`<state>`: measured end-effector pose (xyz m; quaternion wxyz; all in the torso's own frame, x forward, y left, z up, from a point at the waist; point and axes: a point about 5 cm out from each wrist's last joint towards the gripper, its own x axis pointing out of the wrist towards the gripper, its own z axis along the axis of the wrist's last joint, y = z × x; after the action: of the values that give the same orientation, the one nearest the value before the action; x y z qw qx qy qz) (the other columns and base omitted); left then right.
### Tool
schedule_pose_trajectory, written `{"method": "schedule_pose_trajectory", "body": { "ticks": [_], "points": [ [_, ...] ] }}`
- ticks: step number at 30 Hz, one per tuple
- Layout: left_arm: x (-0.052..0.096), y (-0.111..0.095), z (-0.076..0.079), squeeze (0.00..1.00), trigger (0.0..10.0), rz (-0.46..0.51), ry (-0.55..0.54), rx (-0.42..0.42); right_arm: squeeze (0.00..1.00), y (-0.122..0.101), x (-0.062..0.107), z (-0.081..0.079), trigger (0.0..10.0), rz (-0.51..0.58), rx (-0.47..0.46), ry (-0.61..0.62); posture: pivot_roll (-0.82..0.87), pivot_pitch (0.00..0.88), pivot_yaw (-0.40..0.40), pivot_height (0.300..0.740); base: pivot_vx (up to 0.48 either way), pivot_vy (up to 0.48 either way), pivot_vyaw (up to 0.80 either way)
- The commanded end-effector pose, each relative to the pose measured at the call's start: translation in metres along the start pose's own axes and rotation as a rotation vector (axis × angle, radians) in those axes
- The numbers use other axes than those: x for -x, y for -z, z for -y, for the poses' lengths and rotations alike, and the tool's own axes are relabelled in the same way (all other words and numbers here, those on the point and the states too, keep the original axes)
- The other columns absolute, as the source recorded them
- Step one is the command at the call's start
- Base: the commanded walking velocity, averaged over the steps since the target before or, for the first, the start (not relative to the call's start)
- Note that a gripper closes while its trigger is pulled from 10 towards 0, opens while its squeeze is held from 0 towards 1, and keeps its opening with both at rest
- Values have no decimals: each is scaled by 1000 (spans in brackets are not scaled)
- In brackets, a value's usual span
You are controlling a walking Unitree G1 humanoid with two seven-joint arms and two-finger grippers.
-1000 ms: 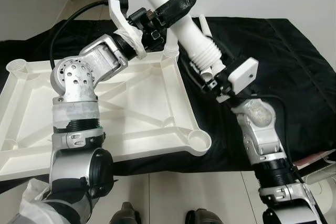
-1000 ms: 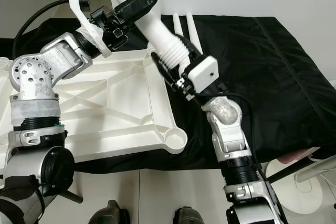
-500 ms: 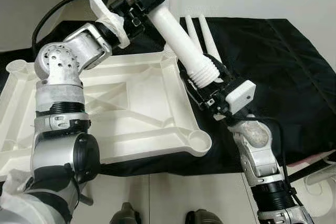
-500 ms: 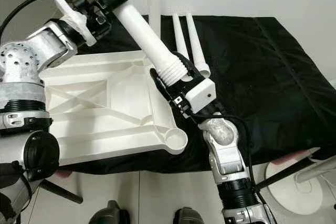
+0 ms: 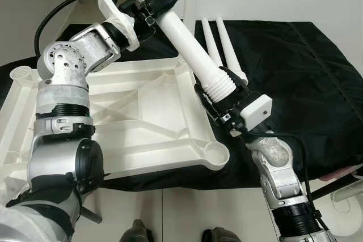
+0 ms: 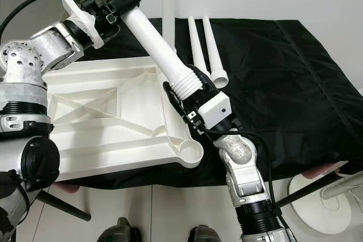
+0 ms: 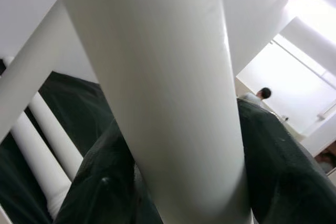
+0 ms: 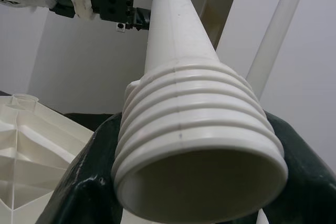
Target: Building children table
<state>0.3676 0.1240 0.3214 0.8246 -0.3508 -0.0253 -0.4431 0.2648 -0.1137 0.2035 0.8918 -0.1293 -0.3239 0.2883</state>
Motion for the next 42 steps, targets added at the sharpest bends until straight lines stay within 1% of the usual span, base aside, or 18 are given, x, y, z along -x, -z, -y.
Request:
{"method": "schedule_pose_trajectory", "body": {
  "ticks": [1,5,6,8,9,15,19,20,21,23,25,31,33,35,37,39,40,42],
  "points": [
    [2,-14,13,0,0,36,179,28,0,-5,-2,-5,10000,33,9,-36,-58,0,58,740,0,0,0],
    [3,-16,13,0,0,48,186,74,0,-3,-2,-6,10000,21,-2,-41,-56,0,54,740,0,0,0],
    [3,-15,14,0,9529,28,198,71,737,-1,-1,-6,10000,14,-32,-28,-55,0,52,740,0,0,0],
    [3,-15,14,0,9529,28,198,71,737,-1,-1,-6,10000,14,-32,-28,-55,0,52,740,0,0,0],
    [2,-15,13,0,10000,27,197,85,1000,-1,0,-5,10000,13,-51,-17,-53,0,49,740,0,0,0],
    [2,-17,7,0,10000,39,158,112,1000,-1,4,-4,10000,9,-77,-2,-55,0,45,740,0,0,0],
    [3,-17,4,0,10000,37,129,93,1000,2,8,-4,10000,-18,-100,26,-55,0,45,740,0,0,0],
    [4,-17,1,0,10000,30,108,52,0,4,11,-4,10000,-48,-152,57,-52,0,42,740,0,0,0],
    [4,-17,1,0,10000,30,108,52,0,4,11,-4,10000,-48,-152,57,-52,0,42,740,0,0,0],
    [6,-16,-2,0,10000,25,77,8,0,6,14,-5,10000,-91,-252,102,-52,0,42,740,0,0,0],
    [8,-16,-5,0,10000,22,57,-18,0,5,14,-5,10000,-101,-285,111,-51,0,38,740,0,0,0],
    [10,-16,-7,0,10000,22,34,-41,0,5,13,-5,10000,-139,-309,113,-51,0,37,740,0,0,0],
    [10,-14,-8,0,10000,18,13,-103,0,10,7,-4,10000,-249,-259,82,-45,0,25,740,0,0,0],
    [10,-14,-8,0,10000,18,13,-103,0,10,7,-4,10000,-249,-259,82,-45,0,25,740,0,0,0],
    [9,-9,-7,0,10000,13,-3,-166,0,11,2,-3,10000,-312,-179,38,-40,0,17,740,0,0,0],
    [9,-9,-7,0,10000,13,-3,-166,0,11,2,-3,10000,-312,-179,38,-40,0,17,740,0,0,0],
    [8,-7,-5,0,10000,10,-6,-191,0,12,-1,-3,10000,-340,-151,13,-40,0,17,740,0,0,0],
    [8,-3,-3,0,10000,8,-12,-226,0,14,-4,-3,10000,-373,-150,18,-38,0,13,740,0,0,0]
  ]
}}
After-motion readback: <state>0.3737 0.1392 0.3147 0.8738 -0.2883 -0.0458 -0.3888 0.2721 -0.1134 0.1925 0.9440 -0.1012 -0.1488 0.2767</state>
